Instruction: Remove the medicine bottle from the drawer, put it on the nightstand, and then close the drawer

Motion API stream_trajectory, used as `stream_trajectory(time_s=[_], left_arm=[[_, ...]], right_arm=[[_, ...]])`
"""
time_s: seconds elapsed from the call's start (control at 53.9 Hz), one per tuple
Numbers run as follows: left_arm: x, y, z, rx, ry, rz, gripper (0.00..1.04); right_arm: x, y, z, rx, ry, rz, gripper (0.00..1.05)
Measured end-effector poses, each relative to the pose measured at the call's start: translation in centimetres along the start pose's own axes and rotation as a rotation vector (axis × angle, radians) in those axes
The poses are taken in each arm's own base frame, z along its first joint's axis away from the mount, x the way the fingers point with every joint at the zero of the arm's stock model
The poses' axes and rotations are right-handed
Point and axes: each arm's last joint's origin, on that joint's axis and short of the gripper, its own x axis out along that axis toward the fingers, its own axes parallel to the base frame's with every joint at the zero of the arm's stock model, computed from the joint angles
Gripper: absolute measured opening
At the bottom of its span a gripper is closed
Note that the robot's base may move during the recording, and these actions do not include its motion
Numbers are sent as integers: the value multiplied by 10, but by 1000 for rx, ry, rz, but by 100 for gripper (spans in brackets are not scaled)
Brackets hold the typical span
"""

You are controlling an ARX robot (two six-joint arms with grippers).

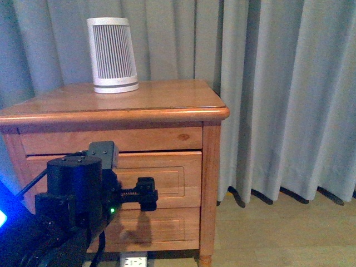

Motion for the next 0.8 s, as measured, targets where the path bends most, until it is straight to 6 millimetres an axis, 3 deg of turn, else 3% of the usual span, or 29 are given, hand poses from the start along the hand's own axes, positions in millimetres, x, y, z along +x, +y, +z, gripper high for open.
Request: stream_trajectory(time_s=[0.353,0.799], left_arm=[[15,23,-13,20,25,30,98],[26,25,-19,23,25,22,98]], right_arm=[[0,0,0,0,0,0,98],[0,0,0,0,0,0,98]])
